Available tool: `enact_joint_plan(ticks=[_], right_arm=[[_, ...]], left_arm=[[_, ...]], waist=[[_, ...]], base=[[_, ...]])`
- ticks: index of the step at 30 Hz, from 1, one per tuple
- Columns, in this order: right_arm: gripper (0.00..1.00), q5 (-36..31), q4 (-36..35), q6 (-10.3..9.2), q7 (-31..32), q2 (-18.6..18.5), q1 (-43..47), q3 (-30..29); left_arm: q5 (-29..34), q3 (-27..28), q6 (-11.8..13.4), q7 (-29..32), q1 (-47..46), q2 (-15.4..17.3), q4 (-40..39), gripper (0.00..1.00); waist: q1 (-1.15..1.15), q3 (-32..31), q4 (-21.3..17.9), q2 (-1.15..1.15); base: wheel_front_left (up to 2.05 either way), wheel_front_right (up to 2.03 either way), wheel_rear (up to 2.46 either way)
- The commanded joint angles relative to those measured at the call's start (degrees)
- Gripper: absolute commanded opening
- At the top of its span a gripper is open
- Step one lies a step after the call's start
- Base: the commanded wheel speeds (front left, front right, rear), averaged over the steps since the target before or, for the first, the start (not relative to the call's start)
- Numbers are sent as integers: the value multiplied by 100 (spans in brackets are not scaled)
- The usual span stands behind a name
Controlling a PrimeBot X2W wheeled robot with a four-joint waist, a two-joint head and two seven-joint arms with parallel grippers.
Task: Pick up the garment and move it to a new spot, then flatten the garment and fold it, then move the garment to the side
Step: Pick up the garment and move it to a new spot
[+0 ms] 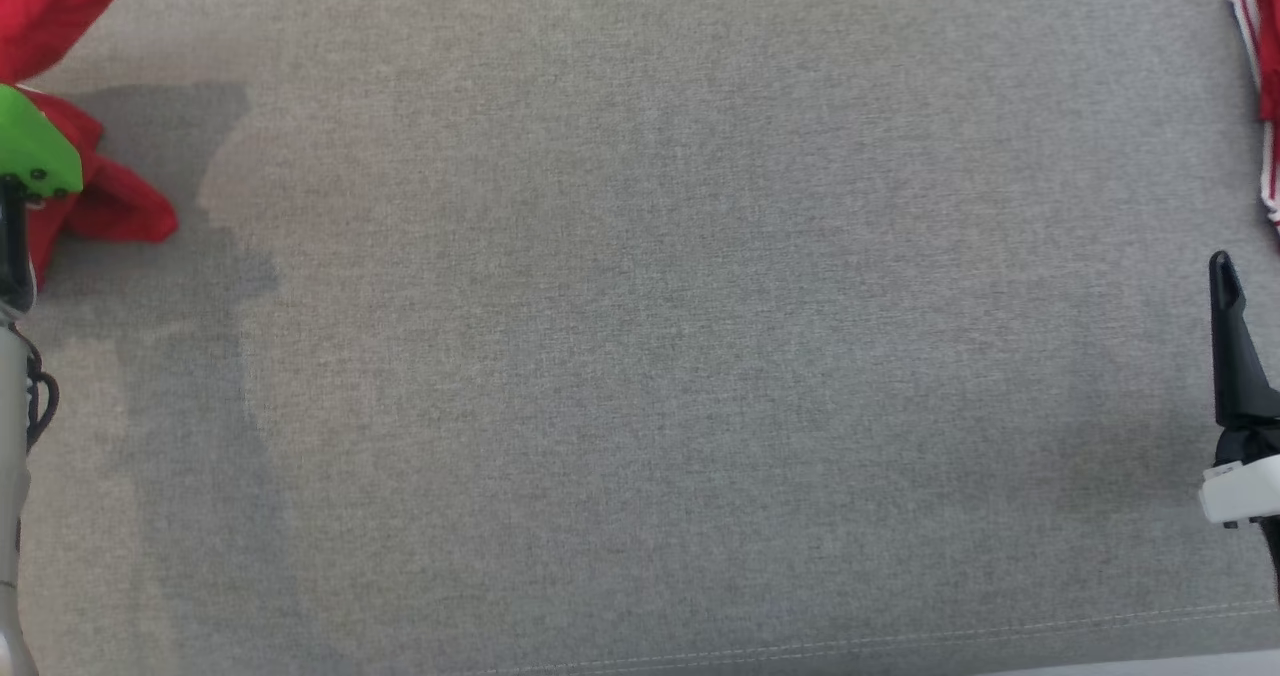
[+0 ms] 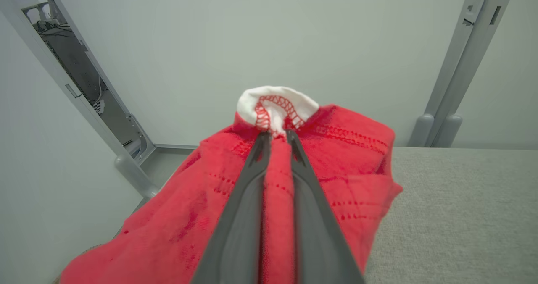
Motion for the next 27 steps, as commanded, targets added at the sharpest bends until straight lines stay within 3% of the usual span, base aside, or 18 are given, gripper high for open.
enact_joint_plan(ticks=[1,10,17,27], right_arm=[[100,-54,69,-10,-51,65,-45,32],[100,-82,473,-10,-243,440,-151,167],[100,-56,809,-10,-408,706,-380,380],[100,0,1223,-10,-554,919,-539,573]], left_arm=[[96,-49,-12,-45,-152,54,-100,0],[498,-635,82,414,-890,-271,-1506,0],[573,-1125,-61,902,-1399,-720,-2402,0],[508,-1841,-212,903,-1272,-1535,-2268,0]], waist=[[-1,-375,-325,0],[-1,-726,-898,0],[-1,-777,-1548,0],[-1,-786,-2131,0]], base=[[0,0,0],[0,0,0],[0,0,0],[0,0,0]])
